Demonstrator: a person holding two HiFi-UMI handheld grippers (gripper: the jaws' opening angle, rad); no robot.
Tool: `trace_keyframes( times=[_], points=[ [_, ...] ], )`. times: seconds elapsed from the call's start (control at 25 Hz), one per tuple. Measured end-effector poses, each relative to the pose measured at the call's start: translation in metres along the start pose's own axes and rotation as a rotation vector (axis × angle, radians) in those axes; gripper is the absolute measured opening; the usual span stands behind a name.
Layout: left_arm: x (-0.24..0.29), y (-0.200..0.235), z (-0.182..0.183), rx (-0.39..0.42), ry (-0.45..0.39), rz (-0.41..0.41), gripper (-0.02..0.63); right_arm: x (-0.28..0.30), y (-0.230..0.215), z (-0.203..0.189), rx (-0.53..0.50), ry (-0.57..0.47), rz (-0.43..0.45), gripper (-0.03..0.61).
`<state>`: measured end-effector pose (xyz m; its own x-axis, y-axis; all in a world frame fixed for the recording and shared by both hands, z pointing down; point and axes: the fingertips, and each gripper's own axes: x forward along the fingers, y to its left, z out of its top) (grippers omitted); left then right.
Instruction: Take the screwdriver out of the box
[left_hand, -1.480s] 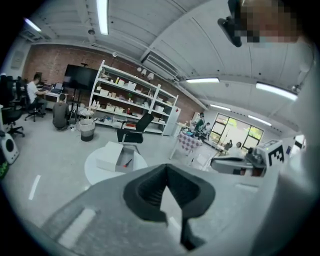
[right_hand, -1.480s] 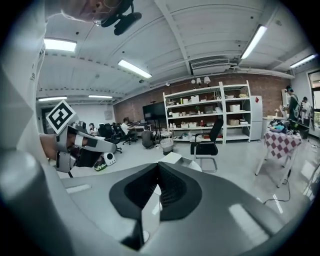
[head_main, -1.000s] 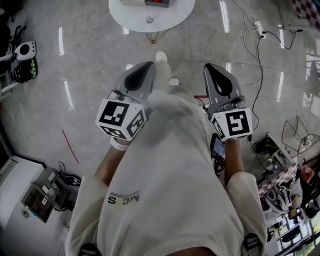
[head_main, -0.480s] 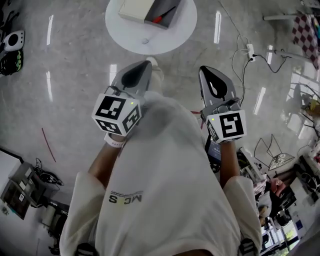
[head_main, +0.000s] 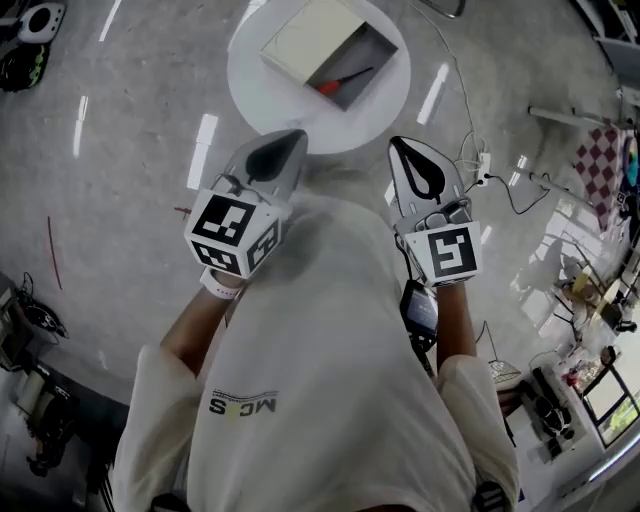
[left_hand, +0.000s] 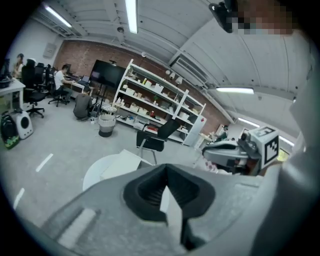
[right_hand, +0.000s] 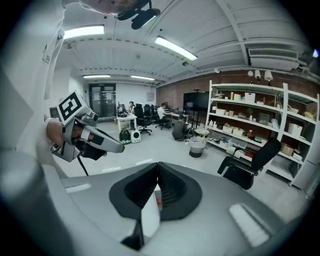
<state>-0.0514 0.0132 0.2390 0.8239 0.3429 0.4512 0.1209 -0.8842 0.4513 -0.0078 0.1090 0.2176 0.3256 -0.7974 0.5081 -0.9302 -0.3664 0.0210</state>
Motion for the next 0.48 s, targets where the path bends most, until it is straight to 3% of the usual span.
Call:
trace_keyframes(
  times=[0.32,0.48],
  points=[
    [0.031,0.021,-0.004,-0.143,-0.06,0.256,0.0,0.065,-0.049,-0.017,-0.12,0.04,0.274,-0.002],
    [0.024,0.026,-0.011,-0.223,-0.1,0.366,0.0,0.089,-0.044,-0.023,-0.202,0.077,0.404,-0.002]
  ],
)
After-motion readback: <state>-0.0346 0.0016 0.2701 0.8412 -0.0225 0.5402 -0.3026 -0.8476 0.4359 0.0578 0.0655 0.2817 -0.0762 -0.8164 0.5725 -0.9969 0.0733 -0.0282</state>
